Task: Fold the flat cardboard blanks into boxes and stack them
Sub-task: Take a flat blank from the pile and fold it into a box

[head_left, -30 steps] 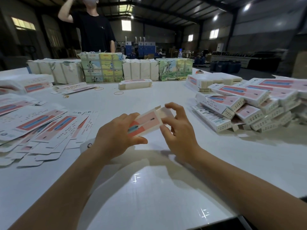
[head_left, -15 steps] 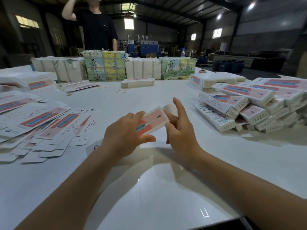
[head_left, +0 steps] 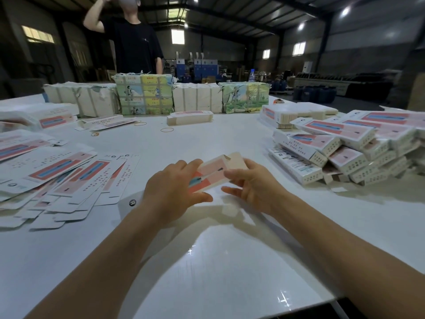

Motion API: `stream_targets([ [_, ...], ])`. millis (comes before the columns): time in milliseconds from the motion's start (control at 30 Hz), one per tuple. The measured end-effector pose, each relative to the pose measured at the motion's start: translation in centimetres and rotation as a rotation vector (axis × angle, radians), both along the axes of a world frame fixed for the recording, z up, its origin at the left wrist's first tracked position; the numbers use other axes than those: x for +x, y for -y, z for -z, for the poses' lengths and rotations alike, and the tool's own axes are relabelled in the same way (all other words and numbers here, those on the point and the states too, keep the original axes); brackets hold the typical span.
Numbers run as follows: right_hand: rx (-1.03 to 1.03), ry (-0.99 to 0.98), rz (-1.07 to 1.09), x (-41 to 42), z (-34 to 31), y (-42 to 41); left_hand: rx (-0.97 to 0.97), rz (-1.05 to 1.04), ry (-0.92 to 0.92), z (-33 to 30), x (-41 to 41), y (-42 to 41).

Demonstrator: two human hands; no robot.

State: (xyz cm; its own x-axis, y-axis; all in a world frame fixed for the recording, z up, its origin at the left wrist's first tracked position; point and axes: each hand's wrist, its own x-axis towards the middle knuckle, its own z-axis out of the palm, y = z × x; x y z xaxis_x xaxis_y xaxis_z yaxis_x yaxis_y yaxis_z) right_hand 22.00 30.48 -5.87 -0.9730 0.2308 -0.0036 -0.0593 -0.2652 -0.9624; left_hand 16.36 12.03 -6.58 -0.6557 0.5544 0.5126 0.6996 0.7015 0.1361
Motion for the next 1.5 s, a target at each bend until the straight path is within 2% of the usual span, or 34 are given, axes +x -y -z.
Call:
stream_targets([
  [33, -0.032, 0.003, -0.043, -0.1, 0.0, 0.0, -0.013, 0.003, 0.002, 0.1, 0.0, 0.0],
  [100, 0.094, -0.072, 0.015, 0.0, 0.3, 0.3, -0.019, 0.005, 0.016, 0.1, 0.0, -0.2],
  [133, 0.26, -0.132, 0.086, 0.1, 0.5, 0.6, -0.018, 0.001, 0.022, 0.2, 0.0, -0.3],
  [233, 1.023, -0.232, 0.263, 0.5, 1.3, 1.8, -0.071, -0.048, -0.012, 0.3, 0.1, -0.7],
  [267, 1.161, -0.248, 0.274, 0.6, 1.6, 2.2, -0.087, -0.067, -0.026, 0.3, 0.1, -0.8],
  [300, 1.21, -0.269, 0.269, 0.7, 1.8, 2.5, -0.094, -0.081, -0.036, 0.2, 0.0, -0.8],
  [367, 1.144, -0.297, 0.227, 0.9, 1.7, 2.8, -0.094, -0.093, -0.069, 0.3, 0.0, -0.5],
  [533, 0.467, -0.165, 0.152, 1.1, 0.1, 2.6, -0.028, -0.084, -0.143, 0.2, 0.1, -0.2],
  [600, 0.314, -0.149, 0.114, 1.1, -0.2, 2.4, -0.034, -0.088, -0.166, 0.1, 0.3, -0.3],
  [800, 0.273, -0.229, 0.153, 1.3, -0.3, 2.3, -0.018, -0.057, -0.226, -0.2, 1.1, -0.6],
  [1067, 0.131, -0.199, 0.117, 1.3, -0.7, 2.0, -0.02, -0.06, -0.315, -0.6, 1.6, -0.7],
  [1167, 0.196, -0.147, 0.141, 1.1, -0.6, 1.5, -0.055, -0.078, -0.36, -0.6, 1.7, -0.7],
  [1400, 0.826, -0.175, 0.298, 1.6, -0.8, 1.3, -0.111, -0.125, -0.368, -0.6, 1.8, -1.1],
  [1500, 0.99, -0.214, 0.321, 1.7, -0.7, 1.7, -0.101, -0.126, -0.329, -0.5, 1.9, -1.1],
])
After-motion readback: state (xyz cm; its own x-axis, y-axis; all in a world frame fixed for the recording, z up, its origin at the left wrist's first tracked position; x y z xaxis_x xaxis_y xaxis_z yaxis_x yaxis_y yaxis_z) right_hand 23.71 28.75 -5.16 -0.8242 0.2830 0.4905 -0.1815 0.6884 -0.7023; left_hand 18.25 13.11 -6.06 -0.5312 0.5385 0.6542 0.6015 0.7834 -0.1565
